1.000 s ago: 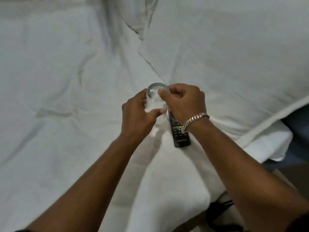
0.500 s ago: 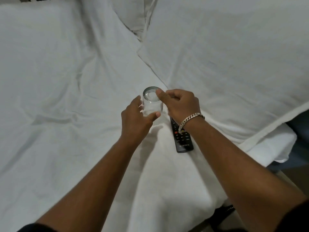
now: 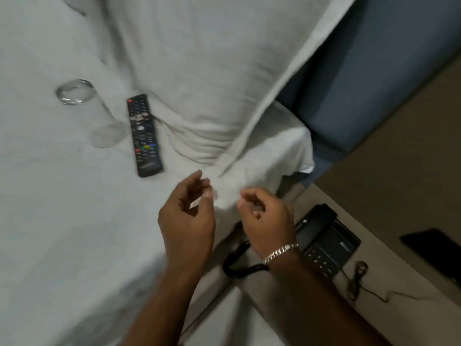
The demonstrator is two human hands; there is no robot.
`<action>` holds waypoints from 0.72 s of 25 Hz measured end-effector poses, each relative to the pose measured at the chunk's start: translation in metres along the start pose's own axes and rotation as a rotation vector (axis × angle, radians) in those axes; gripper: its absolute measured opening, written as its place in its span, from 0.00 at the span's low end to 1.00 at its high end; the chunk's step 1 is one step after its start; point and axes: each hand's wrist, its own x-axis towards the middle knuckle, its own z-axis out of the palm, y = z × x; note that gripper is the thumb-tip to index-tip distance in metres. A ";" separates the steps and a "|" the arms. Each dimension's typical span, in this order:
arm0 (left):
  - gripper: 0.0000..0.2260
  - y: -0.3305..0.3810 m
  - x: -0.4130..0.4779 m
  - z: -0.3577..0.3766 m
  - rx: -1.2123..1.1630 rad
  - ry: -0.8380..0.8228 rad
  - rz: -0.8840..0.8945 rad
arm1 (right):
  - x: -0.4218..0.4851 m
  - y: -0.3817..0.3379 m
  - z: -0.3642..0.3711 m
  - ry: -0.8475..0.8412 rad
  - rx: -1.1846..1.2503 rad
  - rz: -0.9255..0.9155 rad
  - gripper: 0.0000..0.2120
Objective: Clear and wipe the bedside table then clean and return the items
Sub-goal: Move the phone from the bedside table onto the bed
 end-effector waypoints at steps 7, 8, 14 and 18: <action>0.16 -0.088 -0.051 0.116 0.179 -0.549 -0.179 | -0.045 0.150 -0.083 0.202 -0.170 0.190 0.08; 0.18 -0.098 -0.048 0.127 0.232 -0.615 -0.189 | -0.046 0.165 -0.088 0.252 -0.181 0.255 0.08; 0.31 -0.131 -0.043 0.181 0.441 -0.912 -0.350 | -0.043 0.217 -0.102 0.431 -0.103 0.680 0.20; 0.27 -0.133 -0.049 0.184 0.489 -0.923 -0.329 | -0.039 0.230 -0.104 0.327 0.016 0.891 0.28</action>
